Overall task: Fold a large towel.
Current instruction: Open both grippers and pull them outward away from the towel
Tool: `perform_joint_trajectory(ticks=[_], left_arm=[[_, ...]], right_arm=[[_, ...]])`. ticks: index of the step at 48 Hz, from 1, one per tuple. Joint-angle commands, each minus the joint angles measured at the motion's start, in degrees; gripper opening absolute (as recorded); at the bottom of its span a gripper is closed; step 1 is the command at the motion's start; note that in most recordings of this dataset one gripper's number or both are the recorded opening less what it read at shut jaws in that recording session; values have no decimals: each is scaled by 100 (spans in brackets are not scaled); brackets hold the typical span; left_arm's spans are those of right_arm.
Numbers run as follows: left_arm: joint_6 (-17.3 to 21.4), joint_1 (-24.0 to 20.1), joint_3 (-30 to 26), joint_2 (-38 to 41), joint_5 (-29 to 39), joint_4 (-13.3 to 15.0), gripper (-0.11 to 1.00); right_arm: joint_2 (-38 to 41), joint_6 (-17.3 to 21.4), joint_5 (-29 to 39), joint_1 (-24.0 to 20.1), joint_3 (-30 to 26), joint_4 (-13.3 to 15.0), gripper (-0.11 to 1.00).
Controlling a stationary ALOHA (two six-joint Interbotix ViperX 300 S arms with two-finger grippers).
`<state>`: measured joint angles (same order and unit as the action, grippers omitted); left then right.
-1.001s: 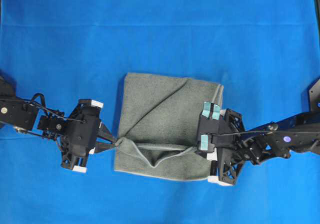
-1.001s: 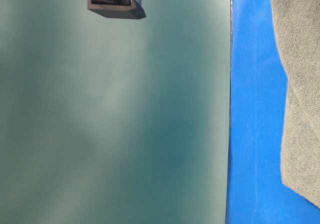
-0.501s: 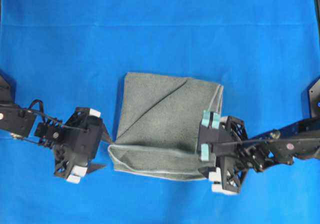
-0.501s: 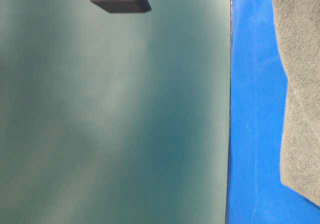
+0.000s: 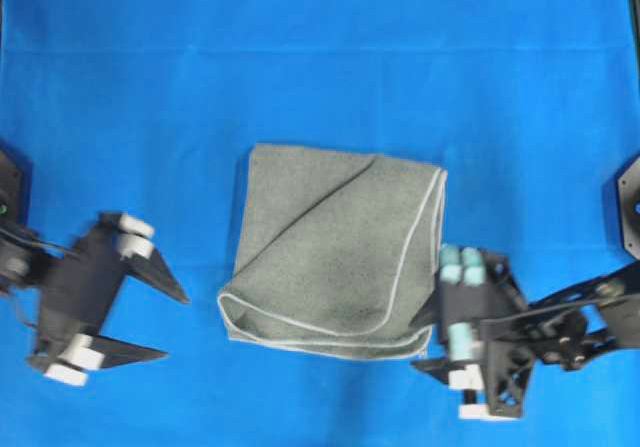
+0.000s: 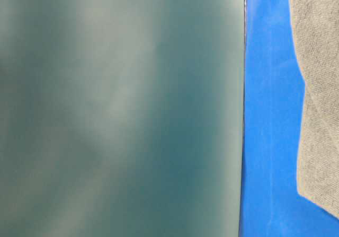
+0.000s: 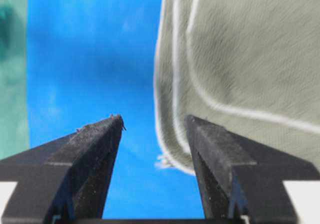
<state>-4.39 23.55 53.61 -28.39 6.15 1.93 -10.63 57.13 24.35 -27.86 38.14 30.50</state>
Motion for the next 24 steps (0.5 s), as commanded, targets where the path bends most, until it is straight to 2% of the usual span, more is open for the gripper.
perform_joint_trajectory(ticks=[1,12,17,24], left_arm=[[114,9,-114,-677,35,-44,72],[940,-105,123,-2039,158,-44,72],[1239,-202,202,-2505,413,-44,72],[1292,-562,483,-2953,545,-44,71]], right_arm=[[-510,-9,229,-18,-88,316,58],[-1652,9,791,-18,211,1389,58],[-2188,70,870,-18,492,1705,58],[-3146,387,914,-18,1028,2101,58]])
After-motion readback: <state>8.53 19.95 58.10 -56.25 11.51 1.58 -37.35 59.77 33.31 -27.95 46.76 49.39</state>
